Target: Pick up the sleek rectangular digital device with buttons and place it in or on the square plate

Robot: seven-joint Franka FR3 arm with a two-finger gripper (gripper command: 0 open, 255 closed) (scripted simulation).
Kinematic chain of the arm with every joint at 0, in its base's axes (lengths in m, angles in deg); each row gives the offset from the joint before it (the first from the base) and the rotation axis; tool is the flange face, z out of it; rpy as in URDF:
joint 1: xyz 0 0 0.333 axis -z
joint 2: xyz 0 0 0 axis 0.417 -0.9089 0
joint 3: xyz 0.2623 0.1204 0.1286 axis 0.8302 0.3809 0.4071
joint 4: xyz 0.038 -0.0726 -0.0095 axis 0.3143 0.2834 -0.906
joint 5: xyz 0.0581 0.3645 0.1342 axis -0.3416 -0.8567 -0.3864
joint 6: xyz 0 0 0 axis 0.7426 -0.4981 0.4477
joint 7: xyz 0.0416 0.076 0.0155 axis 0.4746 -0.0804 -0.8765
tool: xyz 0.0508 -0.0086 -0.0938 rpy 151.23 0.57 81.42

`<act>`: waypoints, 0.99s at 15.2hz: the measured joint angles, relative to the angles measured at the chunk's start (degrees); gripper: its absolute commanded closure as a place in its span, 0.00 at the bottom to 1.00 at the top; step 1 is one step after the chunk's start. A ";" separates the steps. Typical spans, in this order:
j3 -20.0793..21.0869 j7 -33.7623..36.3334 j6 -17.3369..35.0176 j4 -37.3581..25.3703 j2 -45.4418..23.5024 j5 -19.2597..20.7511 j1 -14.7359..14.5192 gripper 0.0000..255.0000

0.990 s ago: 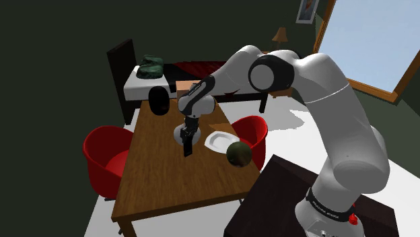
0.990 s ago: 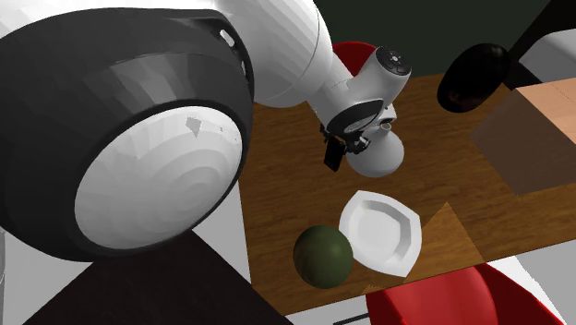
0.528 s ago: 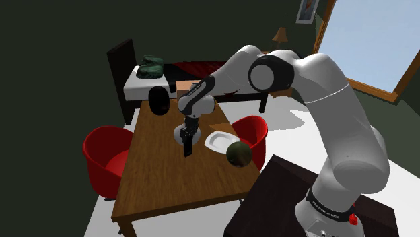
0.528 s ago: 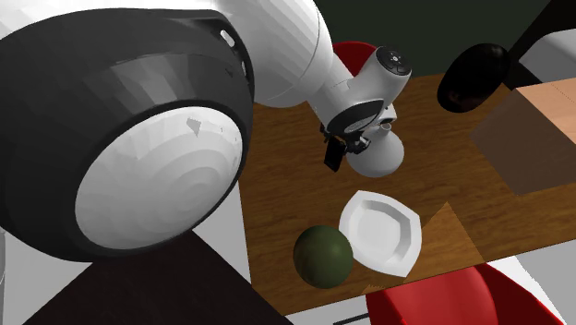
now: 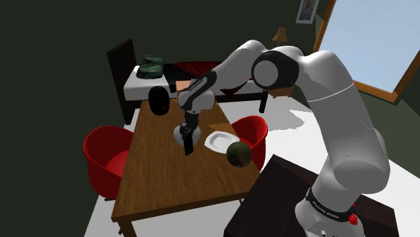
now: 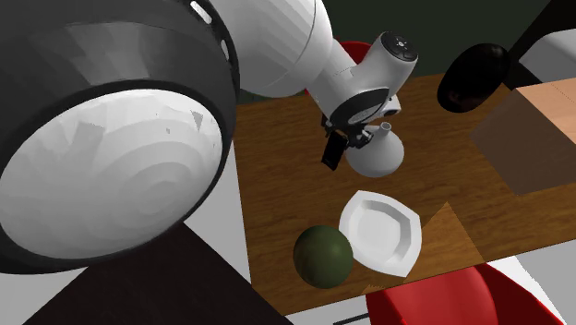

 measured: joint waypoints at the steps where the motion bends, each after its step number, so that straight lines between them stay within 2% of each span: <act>1: -0.11 0.15 -0.40 0.22 0.63 0.13 -0.07 1.00; 11: -1.15 2.04 -5.11 0.57 5.84 1.62 -0.71 1.00; 15: -2.04 -1.29 -6.24 3.69 9.29 1.51 1.83 1.00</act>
